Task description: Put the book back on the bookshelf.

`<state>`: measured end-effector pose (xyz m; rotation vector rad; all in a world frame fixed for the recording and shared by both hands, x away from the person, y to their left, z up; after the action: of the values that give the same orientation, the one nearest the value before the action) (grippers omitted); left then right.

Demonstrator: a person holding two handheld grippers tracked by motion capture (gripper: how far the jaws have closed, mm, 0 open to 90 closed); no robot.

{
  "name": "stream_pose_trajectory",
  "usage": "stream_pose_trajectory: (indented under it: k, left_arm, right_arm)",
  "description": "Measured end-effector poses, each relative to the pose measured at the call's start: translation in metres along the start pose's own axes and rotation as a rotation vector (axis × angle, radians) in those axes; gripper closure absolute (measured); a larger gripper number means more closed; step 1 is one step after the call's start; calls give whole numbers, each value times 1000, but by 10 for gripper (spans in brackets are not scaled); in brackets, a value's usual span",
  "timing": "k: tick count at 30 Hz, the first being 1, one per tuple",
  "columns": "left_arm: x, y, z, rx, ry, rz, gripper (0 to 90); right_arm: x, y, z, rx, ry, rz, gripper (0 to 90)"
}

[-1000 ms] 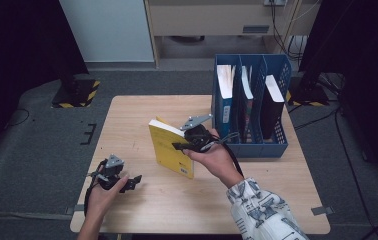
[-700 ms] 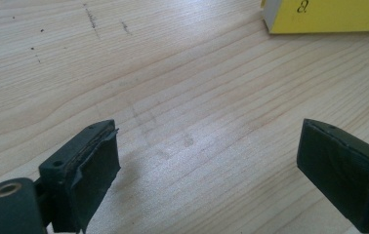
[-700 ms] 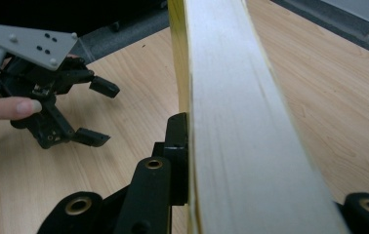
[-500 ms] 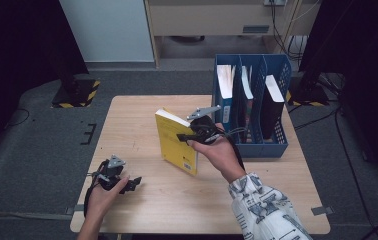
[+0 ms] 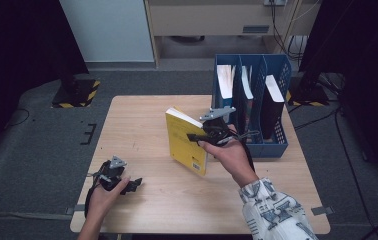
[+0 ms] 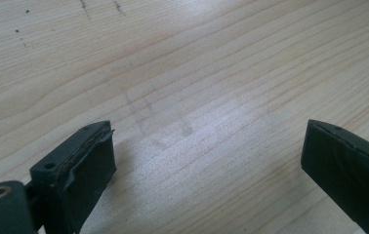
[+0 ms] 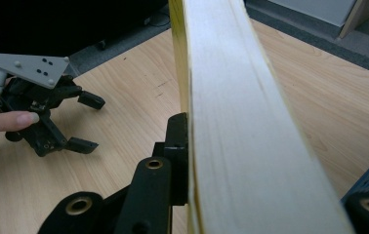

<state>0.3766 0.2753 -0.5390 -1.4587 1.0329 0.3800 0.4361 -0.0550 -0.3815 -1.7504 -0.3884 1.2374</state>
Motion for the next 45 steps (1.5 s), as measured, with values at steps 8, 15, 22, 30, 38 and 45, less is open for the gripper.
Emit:
stream_pose_trajectory:
  k: [8, 15, 22, 30, 38, 45]
  left_arm:
    - [3, 1, 1, -4, -8, 9, 45]
    - [3, 3, 3, -13, -22, -9, 36]
    - [7, 4, 2, 15, -51, -27, 24]
    - [7, 7, 3, 23, -39, -50, 6]
    - [8, 8, 3, 28, -38, -66, 0]
    - [8, 8, 3, 26, -37, -67, 0]
  right_arm:
    - [-14, 11, -1, 14, 9, -23, 752]
    - [-26, 19, -2, 20, 20, -27, 752]
    - [-44, 35, -8, 52, 46, -39, 752]
    - [-57, 46, -11, 65, 66, -40, 752]
    - [-62, 56, -12, 77, 77, -31, 752]
    - [-69, 63, -12, 80, 85, -25, 752]
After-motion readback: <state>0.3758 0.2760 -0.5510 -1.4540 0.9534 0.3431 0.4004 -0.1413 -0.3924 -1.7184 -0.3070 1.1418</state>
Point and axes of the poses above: each handheld gripper's, and its own axes: x roughly forward along the jaws, y roughly out of its underside, z roughly to its left, the point moved 2 cm from there along x, roughly forward along the jaws, and after that the axes turned 13 degrees about -x, right-handed, at the moved point
